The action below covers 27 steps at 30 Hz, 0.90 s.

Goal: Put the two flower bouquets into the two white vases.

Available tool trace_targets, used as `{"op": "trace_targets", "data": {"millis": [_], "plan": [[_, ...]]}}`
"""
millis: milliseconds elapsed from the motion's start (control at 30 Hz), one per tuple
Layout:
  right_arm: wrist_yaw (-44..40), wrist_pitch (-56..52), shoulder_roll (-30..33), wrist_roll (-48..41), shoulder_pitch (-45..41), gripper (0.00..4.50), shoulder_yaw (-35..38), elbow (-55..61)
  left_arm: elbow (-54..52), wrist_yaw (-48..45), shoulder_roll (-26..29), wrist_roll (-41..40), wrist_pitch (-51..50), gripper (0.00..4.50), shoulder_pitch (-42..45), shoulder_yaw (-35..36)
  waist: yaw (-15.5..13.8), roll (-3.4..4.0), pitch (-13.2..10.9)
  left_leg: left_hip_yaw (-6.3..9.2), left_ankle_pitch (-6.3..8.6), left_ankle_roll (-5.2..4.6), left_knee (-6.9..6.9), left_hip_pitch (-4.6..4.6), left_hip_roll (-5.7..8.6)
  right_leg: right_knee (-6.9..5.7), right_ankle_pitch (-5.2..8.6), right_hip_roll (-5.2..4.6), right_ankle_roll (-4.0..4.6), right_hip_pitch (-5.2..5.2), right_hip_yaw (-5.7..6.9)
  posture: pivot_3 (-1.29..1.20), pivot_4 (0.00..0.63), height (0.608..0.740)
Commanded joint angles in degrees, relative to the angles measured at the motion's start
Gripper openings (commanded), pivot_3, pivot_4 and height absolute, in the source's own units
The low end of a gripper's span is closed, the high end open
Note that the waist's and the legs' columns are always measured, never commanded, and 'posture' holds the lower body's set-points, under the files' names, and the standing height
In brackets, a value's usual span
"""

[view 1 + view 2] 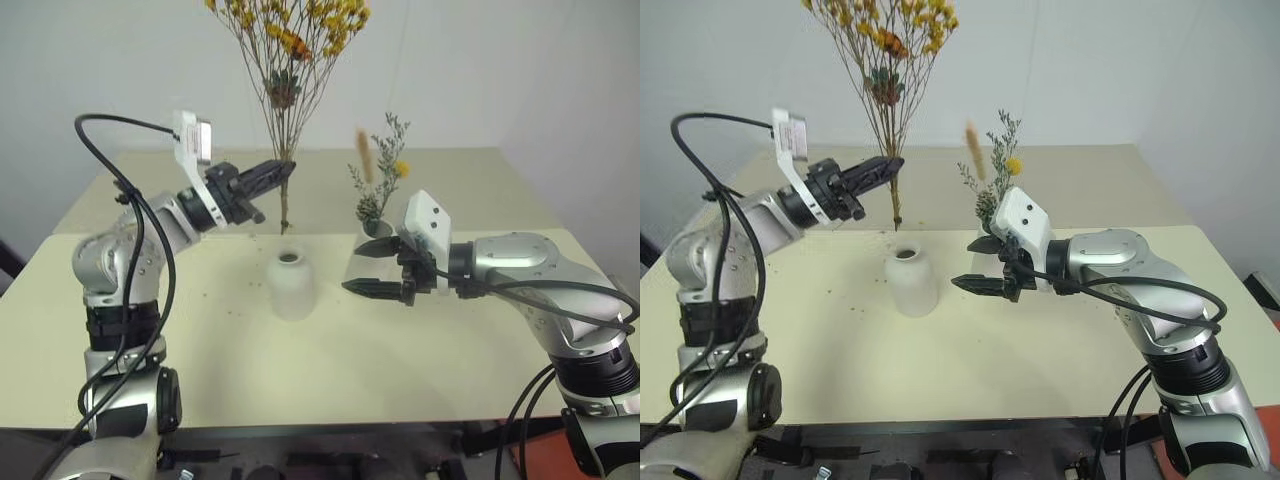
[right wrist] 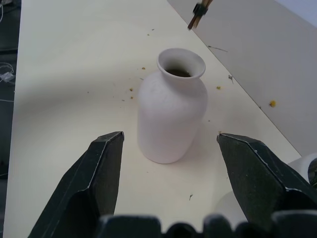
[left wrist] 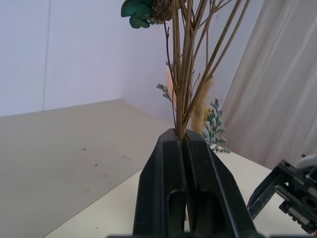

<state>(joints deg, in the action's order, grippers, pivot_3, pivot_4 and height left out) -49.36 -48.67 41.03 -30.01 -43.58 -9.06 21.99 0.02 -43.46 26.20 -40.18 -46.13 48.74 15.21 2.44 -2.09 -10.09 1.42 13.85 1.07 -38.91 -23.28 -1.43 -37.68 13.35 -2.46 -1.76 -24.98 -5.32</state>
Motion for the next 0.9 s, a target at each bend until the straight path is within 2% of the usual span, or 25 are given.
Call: {"op": "trace_targets", "data": {"millis": [33,900], "plan": [[0.47,-0.22,0.37,0.36,-0.97,3.62,0.91,1.98,-3.39,-1.38,-0.95,0.70,6.55,0.02,-2.00,-0.59,-0.02,0.00,0.00,0.00,0.00,0.00,0.00,0.00,0.00,0.01,0.00,0.00,0.00,0.00,0.00,0.00,0.150,0.740],[0.26,0.17,0.52,0.70,0.82,3.62,1.49,2.42,-7.08,-0.05,-4.19,5.51,21.96,0.02,-16.06,-5.64,-0.03,0.00,0.00,0.01,0.00,-0.01,0.01,0.02,-0.01,0.08,0.00,0.00,0.00,0.07,0.02,0.00,0.150,0.740]]}}
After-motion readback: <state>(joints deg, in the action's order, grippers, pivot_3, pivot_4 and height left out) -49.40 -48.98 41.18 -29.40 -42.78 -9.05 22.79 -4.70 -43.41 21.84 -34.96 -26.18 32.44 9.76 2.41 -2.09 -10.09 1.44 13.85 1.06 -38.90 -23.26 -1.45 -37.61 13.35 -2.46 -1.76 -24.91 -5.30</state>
